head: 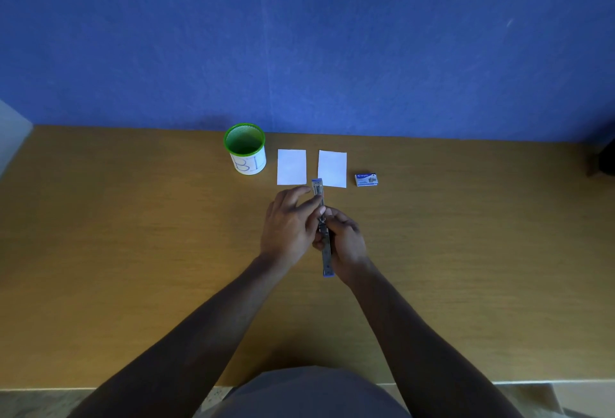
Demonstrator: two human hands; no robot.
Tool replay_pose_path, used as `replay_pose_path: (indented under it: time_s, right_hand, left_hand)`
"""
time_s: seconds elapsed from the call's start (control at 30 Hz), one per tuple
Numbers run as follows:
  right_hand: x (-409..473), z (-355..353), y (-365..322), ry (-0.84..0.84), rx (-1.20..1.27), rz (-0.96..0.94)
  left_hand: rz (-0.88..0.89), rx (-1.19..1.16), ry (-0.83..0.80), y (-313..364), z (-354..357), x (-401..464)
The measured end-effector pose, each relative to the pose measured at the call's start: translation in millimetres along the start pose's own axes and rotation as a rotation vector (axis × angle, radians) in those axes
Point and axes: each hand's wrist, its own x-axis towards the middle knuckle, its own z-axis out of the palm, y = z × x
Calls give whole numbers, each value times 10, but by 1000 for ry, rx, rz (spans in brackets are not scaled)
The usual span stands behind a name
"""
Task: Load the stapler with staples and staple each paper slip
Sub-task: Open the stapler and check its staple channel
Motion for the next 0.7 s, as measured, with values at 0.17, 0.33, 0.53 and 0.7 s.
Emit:
replay_pose_path:
  time_s: [0.17, 0.33, 0.53, 0.7]
  right_hand:
    - [-19, 5, 5, -31, -27, -29]
    - [-21, -4, 27, -41, -28, -40]
    - [-24, 5, 44, -54, -32, -44]
    - [-29, -4, 33, -60, -60, -42]
  left_hand:
    - [-52, -2, 8, 20, -51, 42]
    - [-66, 9, 26, 26, -87, 119]
    - [-17, 70, 68, 18, -17, 70]
    - [-58, 19, 49, -2, 1, 83]
